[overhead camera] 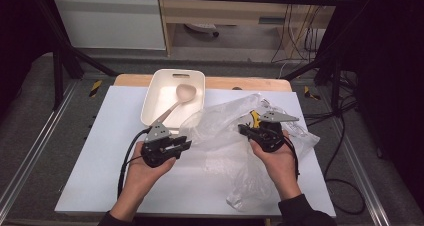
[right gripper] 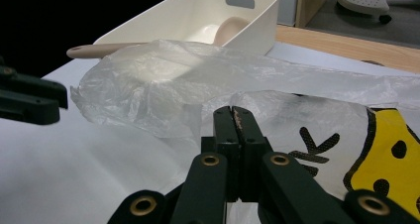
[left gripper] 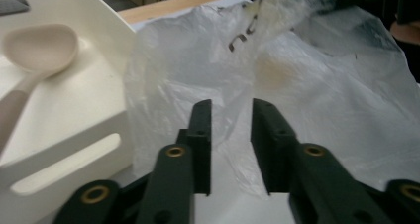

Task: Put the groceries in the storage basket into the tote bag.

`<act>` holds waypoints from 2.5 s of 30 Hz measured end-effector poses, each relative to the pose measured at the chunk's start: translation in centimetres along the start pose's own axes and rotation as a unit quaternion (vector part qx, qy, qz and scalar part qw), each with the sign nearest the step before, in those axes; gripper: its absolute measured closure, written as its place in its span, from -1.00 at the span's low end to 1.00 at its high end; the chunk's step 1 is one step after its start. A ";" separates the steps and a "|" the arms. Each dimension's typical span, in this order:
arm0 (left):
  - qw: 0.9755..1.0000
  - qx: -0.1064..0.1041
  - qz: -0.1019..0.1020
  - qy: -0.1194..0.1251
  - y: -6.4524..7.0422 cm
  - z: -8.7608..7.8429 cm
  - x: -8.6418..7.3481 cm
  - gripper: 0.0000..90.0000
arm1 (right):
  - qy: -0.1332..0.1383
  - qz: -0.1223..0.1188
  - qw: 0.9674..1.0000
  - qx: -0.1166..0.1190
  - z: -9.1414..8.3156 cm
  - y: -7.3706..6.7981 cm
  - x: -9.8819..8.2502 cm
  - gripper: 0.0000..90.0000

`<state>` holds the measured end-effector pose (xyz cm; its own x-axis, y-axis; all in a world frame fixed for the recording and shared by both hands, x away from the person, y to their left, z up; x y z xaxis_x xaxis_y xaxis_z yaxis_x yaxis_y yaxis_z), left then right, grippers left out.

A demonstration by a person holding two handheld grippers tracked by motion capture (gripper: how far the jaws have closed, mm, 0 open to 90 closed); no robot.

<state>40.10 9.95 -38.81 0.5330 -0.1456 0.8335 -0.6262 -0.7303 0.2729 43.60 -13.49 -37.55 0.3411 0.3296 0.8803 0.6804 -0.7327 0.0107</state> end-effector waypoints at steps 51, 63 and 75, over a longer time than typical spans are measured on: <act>0.986 0.157 -0.059 -0.020 -10.2 -0.6 7.2 -0.51 | -0.006 0.003 1.000 0.004 0.2 0.3 -1.1 1.00; 0.982 0.163 -0.073 -0.067 -11.9 2.7 5.2 -0.28 | -0.005 0.005 1.000 0.003 0.0 0.6 -1.3 1.00; 0.978 0.170 -0.078 -0.089 -12.5 3.3 4.2 -0.02 | -0.006 0.006 1.000 0.002 -0.1 0.8 -1.3 1.00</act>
<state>52.03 16.22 -40.33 0.7168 -0.1062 0.6891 -0.3200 -0.9282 0.1898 43.62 -14.54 -38.66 0.3579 0.3281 0.8742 0.6793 -0.7339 -0.0027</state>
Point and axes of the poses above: each handheld gripper's, and its own axes: z roughly forward along the jaws, x roughly out of its top, y roughly to its right, the point moved 7 cm from there along z, roughly forward along the jaws, and after that the axes turned 11 degrees about -z, right-handed, at the moved point
